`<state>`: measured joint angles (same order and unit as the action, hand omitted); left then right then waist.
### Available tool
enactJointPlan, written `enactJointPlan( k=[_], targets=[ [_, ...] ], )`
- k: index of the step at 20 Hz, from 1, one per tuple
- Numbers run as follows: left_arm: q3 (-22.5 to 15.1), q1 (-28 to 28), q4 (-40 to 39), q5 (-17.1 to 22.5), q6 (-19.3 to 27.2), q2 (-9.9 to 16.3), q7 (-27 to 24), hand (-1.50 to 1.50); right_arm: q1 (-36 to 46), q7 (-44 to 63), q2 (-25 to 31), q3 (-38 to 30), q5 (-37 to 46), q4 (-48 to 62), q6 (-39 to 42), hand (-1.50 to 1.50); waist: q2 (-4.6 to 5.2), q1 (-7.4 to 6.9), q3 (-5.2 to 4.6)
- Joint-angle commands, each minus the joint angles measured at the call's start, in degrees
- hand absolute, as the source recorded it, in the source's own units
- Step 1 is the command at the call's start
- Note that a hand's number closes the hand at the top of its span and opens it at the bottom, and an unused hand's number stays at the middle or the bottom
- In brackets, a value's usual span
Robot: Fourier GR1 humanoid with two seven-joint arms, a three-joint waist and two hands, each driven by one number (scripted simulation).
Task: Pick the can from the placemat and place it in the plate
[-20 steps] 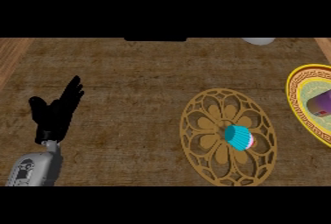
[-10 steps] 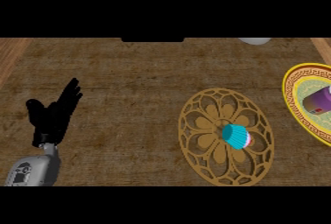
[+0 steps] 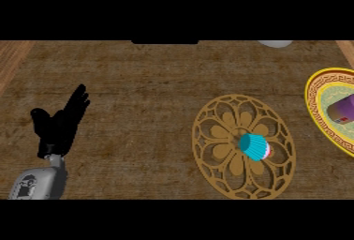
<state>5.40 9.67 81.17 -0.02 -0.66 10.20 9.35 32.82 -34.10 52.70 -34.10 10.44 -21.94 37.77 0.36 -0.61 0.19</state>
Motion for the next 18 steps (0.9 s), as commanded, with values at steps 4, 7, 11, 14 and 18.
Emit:
enactJointPlan(
  k=[4,7,11,14,18],
  targets=[
    [-0.5,1.5,0.9,-0.6,1.0,-0.5,2.9,0.00,-1.1,-7.5,2.5,-0.2,-2.5,1.7,9.6,-1.50,0.17,-0.47,0.09],
    [0.3,-1.1,1.7,1.2,-1.5,0.5,0.4,0.00,-5.4,-10.8,4.0,-0.1,-2.8,2.2,10.2,-1.50,0.28,-0.57,0.20],
    [0.0,2.1,-1.6,-0.5,0.5,-0.3,0.4,0.00,-4.1,-9.1,5.8,0.8,-3.2,2.2,10.1,-1.50,0.61,-0.55,0.26],
    [0.2,3.7,-2.2,-0.5,0.8,-0.5,0.2,0.00,-5.7,-11.1,4.2,1.6,-2.8,2.4,7.0,-1.50,0.67,-0.57,0.29],
    [1.0,0.1,-1.1,1.1,-1.8,0.9,-1.1,0.00,-7.0,-12.6,4.5,3.3,-1.9,2.0,5.0,-1.50,0.60,-1.47,0.30]
  ],
)
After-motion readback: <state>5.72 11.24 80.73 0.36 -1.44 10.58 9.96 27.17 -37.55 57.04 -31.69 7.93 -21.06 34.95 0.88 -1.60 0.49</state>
